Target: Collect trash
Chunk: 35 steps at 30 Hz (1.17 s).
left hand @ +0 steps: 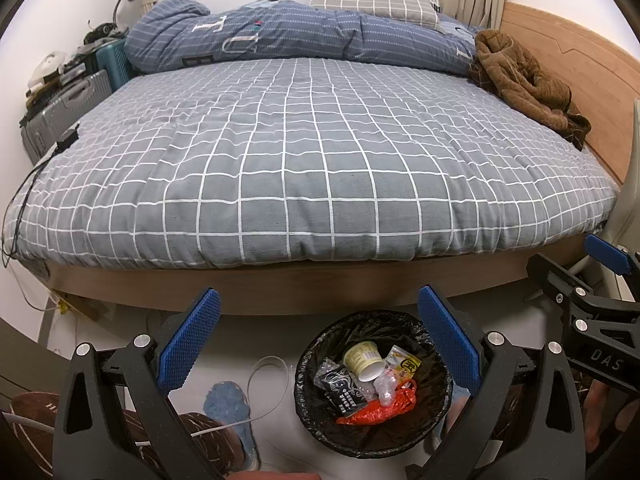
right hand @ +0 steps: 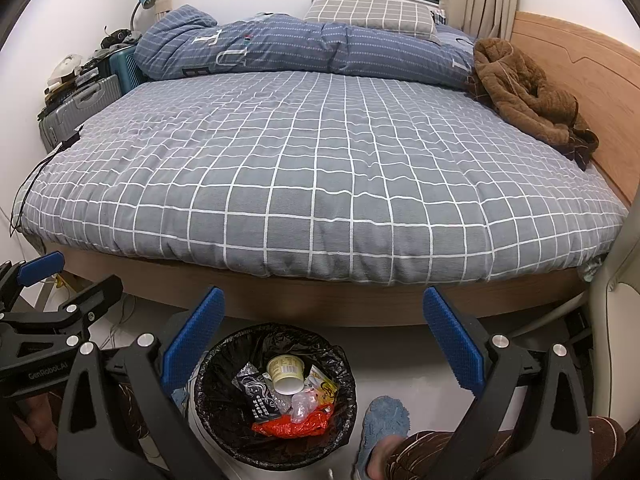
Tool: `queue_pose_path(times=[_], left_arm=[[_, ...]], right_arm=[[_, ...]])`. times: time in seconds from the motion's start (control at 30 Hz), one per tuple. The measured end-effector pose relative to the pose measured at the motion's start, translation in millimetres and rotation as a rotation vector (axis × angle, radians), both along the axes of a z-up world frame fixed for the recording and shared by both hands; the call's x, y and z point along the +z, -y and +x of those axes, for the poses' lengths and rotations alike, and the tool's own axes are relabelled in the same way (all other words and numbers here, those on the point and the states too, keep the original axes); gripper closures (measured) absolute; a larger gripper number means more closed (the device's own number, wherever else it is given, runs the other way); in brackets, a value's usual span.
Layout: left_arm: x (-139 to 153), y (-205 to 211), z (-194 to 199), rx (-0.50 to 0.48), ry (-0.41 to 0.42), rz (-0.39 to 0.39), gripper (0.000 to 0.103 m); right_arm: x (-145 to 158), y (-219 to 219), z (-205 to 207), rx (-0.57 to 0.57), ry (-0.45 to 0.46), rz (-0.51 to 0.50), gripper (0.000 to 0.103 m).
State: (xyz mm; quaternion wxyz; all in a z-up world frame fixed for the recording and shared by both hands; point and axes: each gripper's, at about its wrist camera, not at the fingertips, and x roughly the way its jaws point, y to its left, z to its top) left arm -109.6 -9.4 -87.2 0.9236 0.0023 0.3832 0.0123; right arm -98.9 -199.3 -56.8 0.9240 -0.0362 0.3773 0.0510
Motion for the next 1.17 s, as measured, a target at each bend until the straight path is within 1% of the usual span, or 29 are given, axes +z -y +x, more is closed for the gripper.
queue_pose_path(times=[1.17], left_arm=[[-0.9, -2.7, 0.2, -0.006, -0.005, -0.005, 0.006]], right_arm=[[-0.5, 0.5, 0.2, 0.002, 0.0, -0.001, 0.008]])
